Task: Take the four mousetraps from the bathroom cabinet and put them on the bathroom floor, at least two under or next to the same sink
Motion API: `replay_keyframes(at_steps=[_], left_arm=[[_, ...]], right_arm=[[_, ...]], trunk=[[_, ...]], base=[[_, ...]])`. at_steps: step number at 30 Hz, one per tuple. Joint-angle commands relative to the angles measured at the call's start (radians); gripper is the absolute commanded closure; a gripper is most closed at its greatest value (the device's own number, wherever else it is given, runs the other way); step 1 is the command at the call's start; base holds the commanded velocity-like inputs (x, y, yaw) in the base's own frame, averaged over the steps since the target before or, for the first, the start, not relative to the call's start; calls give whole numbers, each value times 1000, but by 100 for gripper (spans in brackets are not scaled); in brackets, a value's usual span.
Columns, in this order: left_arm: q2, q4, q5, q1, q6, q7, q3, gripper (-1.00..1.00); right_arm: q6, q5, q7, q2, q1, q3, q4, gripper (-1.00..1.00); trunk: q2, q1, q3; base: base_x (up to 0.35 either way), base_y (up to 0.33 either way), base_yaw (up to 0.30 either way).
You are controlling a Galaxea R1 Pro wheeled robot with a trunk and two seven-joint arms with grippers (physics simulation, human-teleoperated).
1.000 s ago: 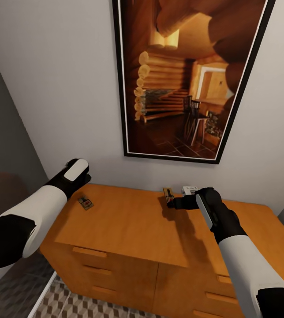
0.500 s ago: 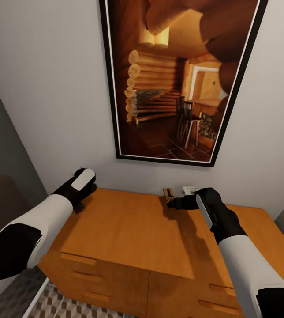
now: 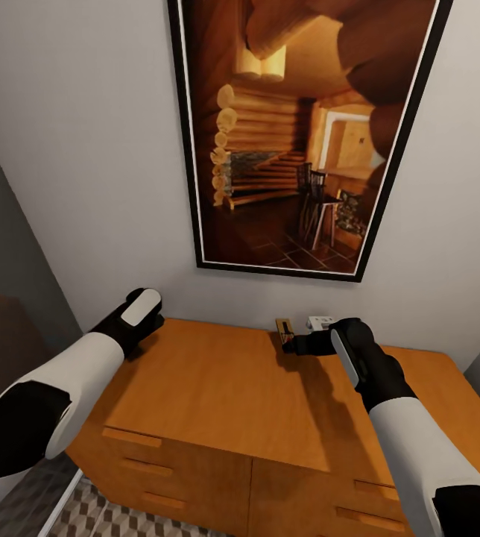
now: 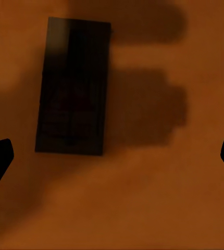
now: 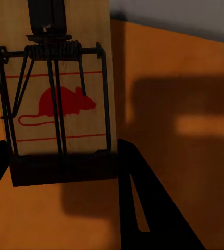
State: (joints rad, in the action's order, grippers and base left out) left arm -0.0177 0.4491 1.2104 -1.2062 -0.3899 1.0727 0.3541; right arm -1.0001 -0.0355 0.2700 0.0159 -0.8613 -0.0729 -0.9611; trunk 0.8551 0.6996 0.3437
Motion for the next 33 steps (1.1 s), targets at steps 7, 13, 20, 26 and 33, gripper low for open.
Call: replay_keyframes(at_steps=[7, 13, 20, 26, 33], left_arm=[[-17, 1, 1, -1, -9, 6, 18, -100], [-24, -1, 1, -1, -5, 2, 75, -100], [-22, -1, 2, 0, -4, 0, 101, -100], [-22, -1, 3, 4, -3, -1, 104, -100], [-22, -25, 2, 6, -2, 0, 105, -100]], right_arm=[[-5, -6, -2, 1, -1, -2, -1, 100], [-5, -6, -2, 1, -1, -2, 1, 100], [-5, -6, -2, 1, -1, -2, 1, 100], [-5, -6, -2, 1, -1, -2, 1, 100], [-5, -6, -2, 1, -1, -2, 2, 100]], trunk=[[1, 0, 1], [1, 0, 1], [1, 0, 1], [1, 0, 1], [1, 0, 1]], base=[[0, 0, 0], [0, 0, 0], [57, 0, 0], [104, -6, 0], [13, -1, 0]])
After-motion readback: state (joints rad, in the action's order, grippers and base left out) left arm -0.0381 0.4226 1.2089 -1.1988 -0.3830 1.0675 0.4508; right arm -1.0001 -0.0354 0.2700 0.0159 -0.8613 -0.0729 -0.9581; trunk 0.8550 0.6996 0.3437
